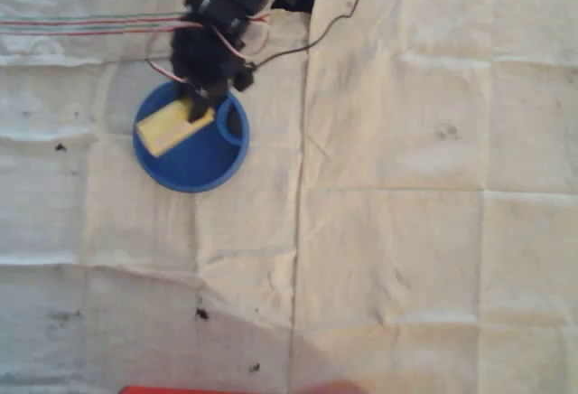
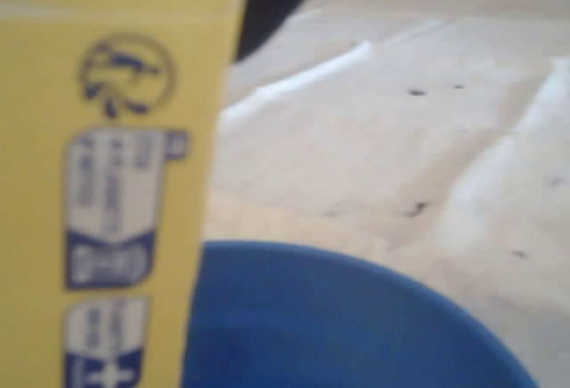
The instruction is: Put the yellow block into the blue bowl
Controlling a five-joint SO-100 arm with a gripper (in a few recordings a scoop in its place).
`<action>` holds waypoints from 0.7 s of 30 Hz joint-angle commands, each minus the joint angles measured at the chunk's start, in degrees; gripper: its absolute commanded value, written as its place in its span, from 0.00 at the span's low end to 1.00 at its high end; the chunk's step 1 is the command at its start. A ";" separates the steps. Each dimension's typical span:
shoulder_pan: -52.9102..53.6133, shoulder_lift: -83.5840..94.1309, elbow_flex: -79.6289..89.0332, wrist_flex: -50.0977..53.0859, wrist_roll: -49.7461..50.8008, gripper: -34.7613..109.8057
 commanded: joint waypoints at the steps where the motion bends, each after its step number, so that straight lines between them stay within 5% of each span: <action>1: 0.62 0.79 -4.57 0.00 0.79 0.24; 13: 0.09 -7.03 -4.83 -5.19 0.79 0.25; 21: 0.35 -6.77 -4.75 -10.46 0.18 0.35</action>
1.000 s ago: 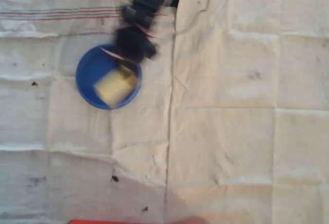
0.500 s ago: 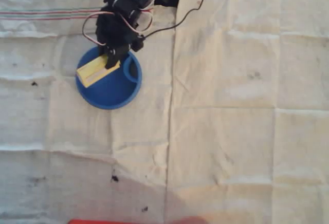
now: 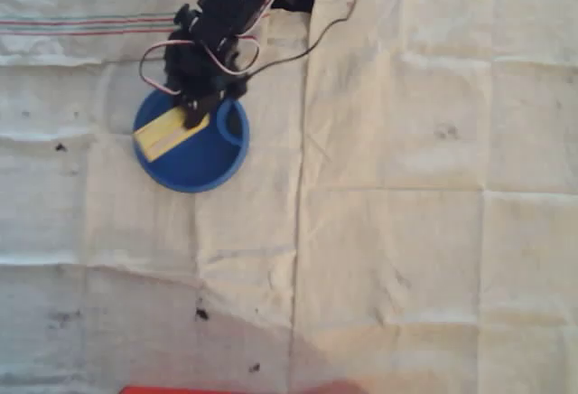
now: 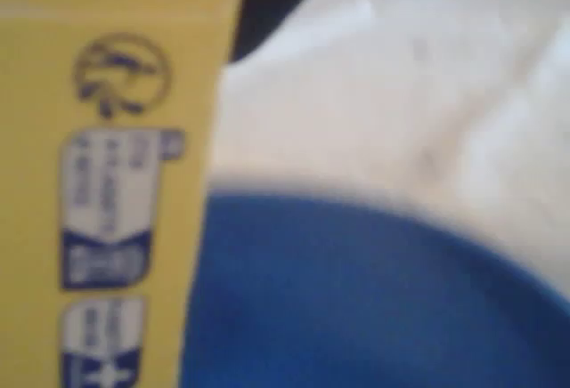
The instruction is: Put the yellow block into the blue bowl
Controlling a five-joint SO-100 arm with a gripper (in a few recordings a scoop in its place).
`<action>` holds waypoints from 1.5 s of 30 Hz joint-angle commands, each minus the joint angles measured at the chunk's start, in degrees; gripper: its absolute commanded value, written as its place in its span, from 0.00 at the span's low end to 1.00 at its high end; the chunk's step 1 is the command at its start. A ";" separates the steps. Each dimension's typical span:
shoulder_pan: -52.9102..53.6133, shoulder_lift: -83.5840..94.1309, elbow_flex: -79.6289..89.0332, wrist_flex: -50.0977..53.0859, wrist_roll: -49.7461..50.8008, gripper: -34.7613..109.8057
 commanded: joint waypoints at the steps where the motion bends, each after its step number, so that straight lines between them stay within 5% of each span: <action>1: 0.09 1.41 -4.75 -1.93 0.18 0.36; 13: 0.18 7.29 -4.04 -1.49 0.79 0.32; 17: -0.35 13.54 -0.70 1.67 0.79 0.23; 22: -0.44 25.66 6.42 8.35 2.81 0.25; 33: -14.94 68.29 30.41 17.05 19.25 0.24; 45: -25.40 78.31 34.45 12.57 58.10 0.24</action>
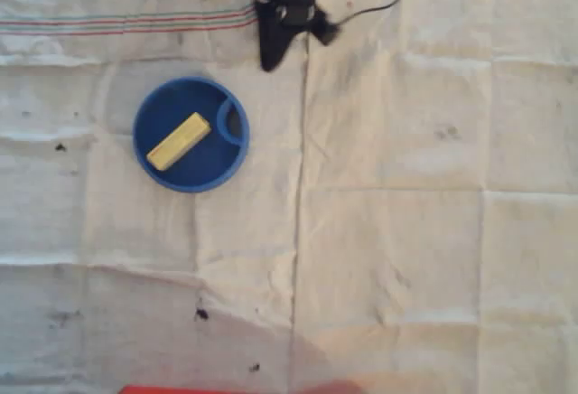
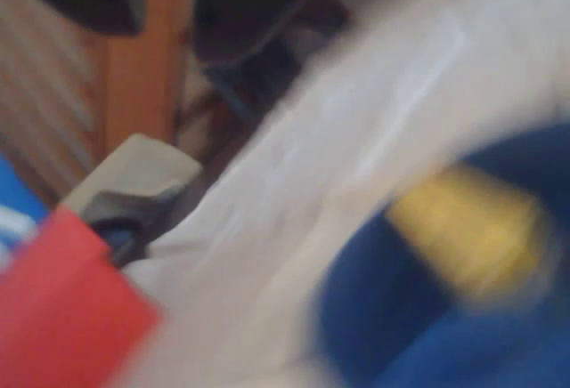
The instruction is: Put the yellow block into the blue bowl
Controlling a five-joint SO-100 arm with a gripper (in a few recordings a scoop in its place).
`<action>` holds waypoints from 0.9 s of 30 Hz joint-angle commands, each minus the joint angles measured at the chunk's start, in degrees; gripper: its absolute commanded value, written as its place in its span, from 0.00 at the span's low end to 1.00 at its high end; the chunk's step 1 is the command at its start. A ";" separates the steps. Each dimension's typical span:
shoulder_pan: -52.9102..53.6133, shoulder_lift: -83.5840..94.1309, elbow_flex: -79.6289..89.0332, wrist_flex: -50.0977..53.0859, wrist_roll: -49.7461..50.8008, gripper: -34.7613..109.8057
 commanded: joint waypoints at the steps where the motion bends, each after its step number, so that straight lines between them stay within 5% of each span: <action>1: -0.53 1.41 -0.53 -2.72 17.05 0.24; 7: -3.96 1.49 4.57 -2.72 29.09 0.24; 27: -19.95 15.29 25.58 -3.52 29.79 0.24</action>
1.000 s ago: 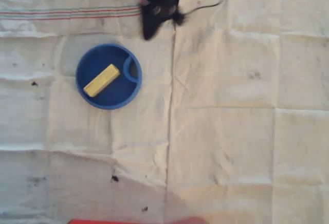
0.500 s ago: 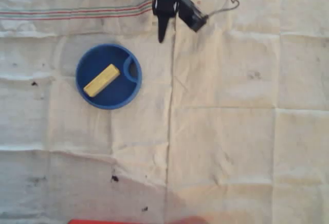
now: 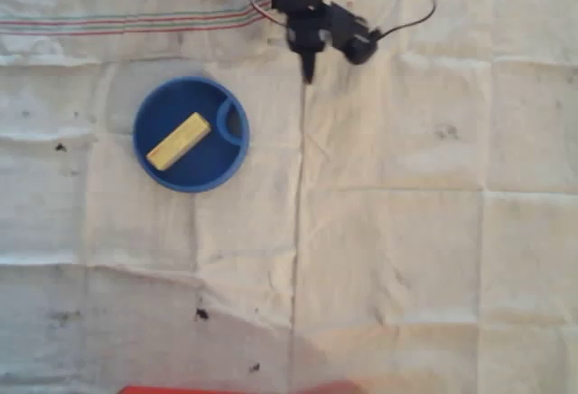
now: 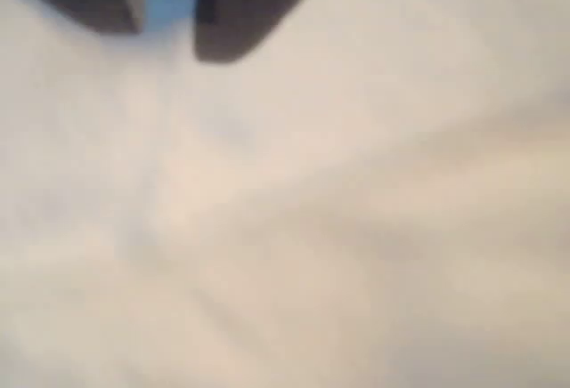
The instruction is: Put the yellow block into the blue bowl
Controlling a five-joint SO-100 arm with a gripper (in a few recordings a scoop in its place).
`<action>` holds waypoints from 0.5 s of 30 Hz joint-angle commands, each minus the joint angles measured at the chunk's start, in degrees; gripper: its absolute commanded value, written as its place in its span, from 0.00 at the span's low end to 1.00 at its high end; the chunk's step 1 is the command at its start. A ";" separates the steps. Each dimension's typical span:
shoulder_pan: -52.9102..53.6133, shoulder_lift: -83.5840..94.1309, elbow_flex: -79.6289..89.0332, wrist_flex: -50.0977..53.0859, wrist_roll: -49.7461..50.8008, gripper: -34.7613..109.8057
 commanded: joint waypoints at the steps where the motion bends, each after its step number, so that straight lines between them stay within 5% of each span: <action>1: -2.02 5.71 -1.14 -0.97 0.70 0.24; 15: -2.02 5.71 9.23 -0.62 0.79 0.24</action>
